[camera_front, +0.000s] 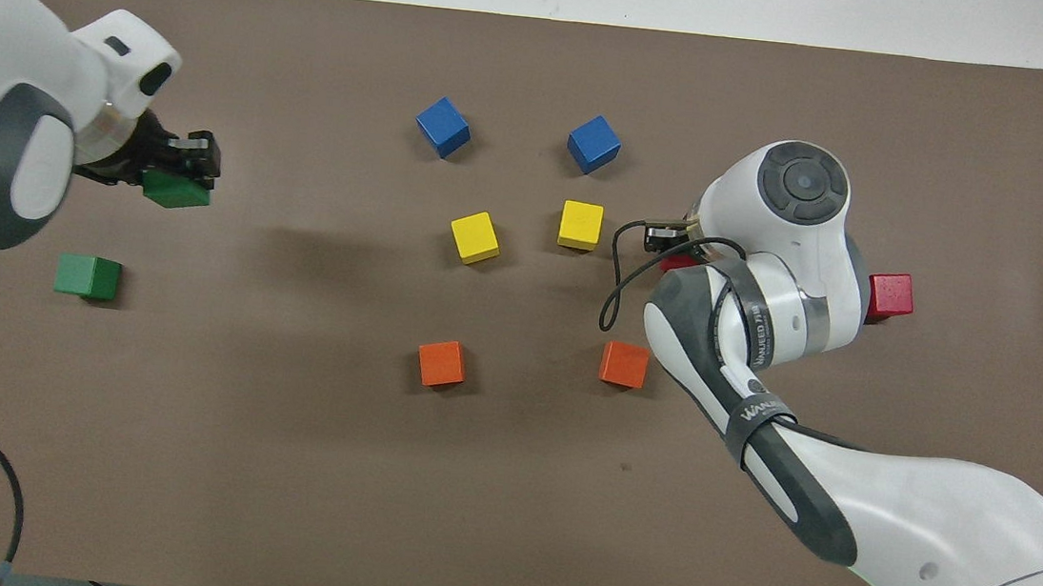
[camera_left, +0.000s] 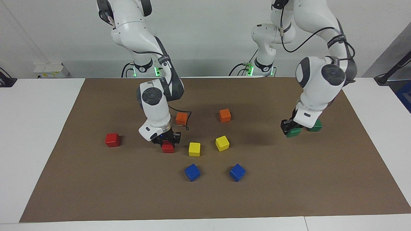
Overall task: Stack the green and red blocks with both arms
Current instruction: 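Carry the green block outward while the right gripper carries the red block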
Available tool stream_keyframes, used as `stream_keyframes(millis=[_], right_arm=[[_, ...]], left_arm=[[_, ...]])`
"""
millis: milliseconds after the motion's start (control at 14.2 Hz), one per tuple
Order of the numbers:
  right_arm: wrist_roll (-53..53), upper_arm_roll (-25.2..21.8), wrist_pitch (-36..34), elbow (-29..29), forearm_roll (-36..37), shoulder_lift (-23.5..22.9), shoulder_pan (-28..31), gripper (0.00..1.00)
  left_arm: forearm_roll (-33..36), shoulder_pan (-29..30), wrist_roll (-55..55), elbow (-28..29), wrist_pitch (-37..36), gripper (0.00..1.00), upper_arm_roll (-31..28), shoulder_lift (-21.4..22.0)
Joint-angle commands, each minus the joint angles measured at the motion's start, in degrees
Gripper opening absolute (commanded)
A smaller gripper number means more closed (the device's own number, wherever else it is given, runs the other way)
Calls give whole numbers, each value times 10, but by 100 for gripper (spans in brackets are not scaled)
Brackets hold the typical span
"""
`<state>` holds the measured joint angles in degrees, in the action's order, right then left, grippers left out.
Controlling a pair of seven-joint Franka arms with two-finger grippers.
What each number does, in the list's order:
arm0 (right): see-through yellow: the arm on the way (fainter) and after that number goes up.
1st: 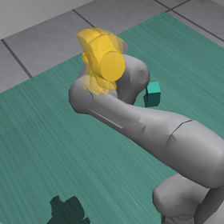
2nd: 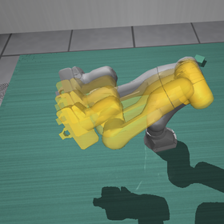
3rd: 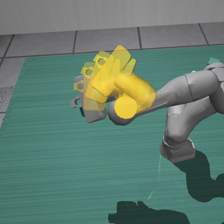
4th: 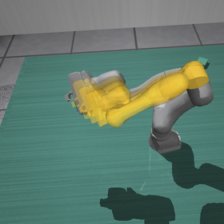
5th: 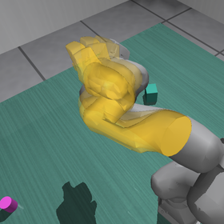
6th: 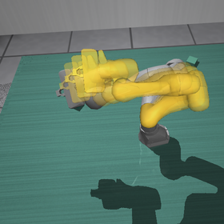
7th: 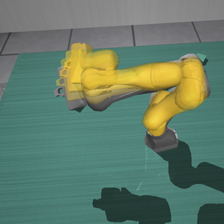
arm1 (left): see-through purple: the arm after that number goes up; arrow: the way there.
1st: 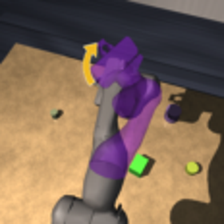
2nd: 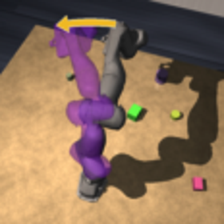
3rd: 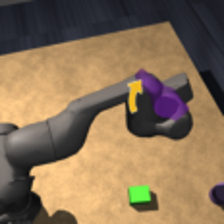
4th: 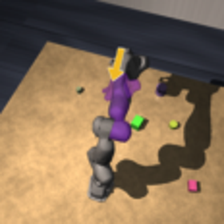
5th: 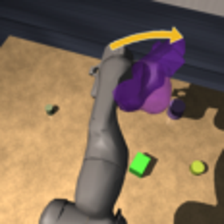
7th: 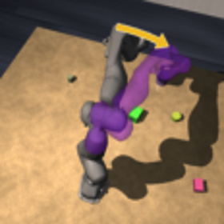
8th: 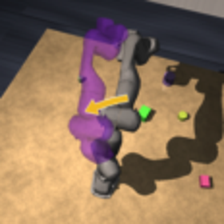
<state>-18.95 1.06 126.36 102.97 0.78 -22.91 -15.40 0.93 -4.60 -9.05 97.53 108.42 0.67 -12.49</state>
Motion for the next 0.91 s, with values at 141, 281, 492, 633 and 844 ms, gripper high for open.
stream_keyframes(millis=[141,281,492,633,844], right_arm=[[150,2,-199,-16,-2,145,107,0],[236,2,-200,2,-2,160,165,0],[263,2,-178,35,-2,172,217,0],[263,2,-92,86,-2,180,236,0],[263,2,-38,114,-2,174,244,0]], left_arm=[[6,124,217,72,14,0,6,48],[6,157,271,110,66,0,6,59],[5,170,276,221,176,0,6,94],[2,173,276,245,197,0,6,97],[1,173,277,256,215,0,6,91]])
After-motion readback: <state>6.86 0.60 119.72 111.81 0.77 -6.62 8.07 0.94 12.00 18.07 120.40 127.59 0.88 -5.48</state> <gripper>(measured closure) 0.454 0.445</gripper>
